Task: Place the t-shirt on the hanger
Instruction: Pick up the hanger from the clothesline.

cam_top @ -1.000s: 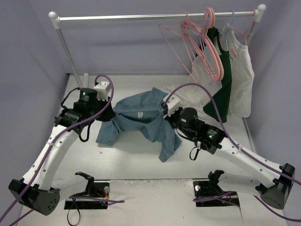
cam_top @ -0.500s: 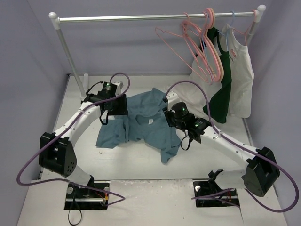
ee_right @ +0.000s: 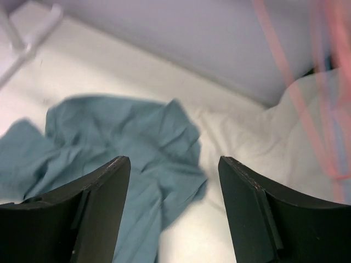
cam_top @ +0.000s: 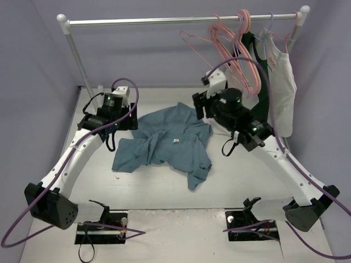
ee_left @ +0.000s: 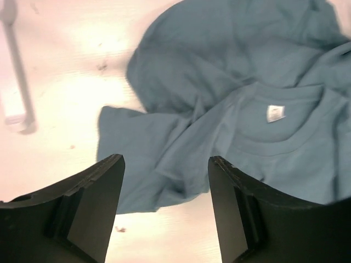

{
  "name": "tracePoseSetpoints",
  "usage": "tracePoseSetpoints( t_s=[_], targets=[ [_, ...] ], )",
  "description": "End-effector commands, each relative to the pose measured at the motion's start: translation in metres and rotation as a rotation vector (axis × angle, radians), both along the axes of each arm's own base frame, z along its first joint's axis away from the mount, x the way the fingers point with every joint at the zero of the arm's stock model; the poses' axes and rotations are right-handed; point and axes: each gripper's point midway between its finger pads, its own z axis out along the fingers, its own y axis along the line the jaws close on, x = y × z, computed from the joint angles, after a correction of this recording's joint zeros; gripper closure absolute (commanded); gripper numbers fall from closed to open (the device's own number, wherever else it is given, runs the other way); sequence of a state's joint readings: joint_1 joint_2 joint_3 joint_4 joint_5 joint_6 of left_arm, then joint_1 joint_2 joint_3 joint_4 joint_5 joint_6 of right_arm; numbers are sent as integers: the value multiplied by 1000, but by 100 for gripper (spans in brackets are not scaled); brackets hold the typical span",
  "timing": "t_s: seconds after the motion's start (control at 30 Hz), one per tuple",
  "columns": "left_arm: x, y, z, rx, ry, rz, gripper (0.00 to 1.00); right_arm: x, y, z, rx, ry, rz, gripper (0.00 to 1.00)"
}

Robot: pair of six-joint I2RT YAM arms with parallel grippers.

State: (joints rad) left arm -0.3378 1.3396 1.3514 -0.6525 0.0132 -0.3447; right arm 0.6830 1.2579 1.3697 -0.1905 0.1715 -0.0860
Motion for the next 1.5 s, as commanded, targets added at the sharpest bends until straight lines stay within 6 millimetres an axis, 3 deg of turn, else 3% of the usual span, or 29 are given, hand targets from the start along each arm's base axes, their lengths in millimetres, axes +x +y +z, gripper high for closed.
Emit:
tracePoseSetpoints(
  t_s=[0.0, 0.03, 0.07, 0.1, 0.13, 0.3, 0.37, 0.43, 0.57, 0.6, 0.87, 1.03, 1.27, 1.47],
  targets=[
    [-7, 25, -5, 95, -57, 27, 38, 10, -28, 65, 40, -113, -24, 33],
    [-10, 27, -5, 97, -64, 27, 37, 21, -44, 84, 58, -142, -54, 33],
    [-12, 28, -9, 105, -61, 22, 36, 25, -49, 92, 63, -149, -53, 33],
    [-15, 29, -16, 113, -45, 16, 35, 29, -52, 84, 53, -125, -55, 33],
    [-16, 31, -19, 118, -40, 16, 35, 35, -62, 110, 55, -181, -64, 32],
    [-16, 35, -27, 136, -21, 12, 34, 57, -70, 128, 69, -198, 18, 30],
    [-17, 34, -30, 132, -15, 8, 34, 74, -76, 124, 65, -184, 30, 30],
    [-17, 36, -32, 135, -18, 17, 24, 92, -81, 113, 65, -158, 22, 30],
    [-18, 39, -30, 139, -38, 32, 24, 117, -88, 95, 82, -114, 44, 32],
    [-18, 39, -31, 139, -38, 32, 24, 117, -88, 97, 88, -118, 50, 32],
    [-17, 37, -32, 133, -33, 26, 24, 144, -87, 61, 90, -64, 17, 37],
    [-17, 35, -33, 130, -27, 19, 24, 149, -94, 43, 76, -35, -31, 45],
    [-16, 33, -34, 123, -20, 12, 24, 149, -106, 34, 60, -20, -102, 52],
    [-17, 33, -38, 128, -2, 10, 24, 145, -101, 32, 71, -10, -80, 55]
  ],
)
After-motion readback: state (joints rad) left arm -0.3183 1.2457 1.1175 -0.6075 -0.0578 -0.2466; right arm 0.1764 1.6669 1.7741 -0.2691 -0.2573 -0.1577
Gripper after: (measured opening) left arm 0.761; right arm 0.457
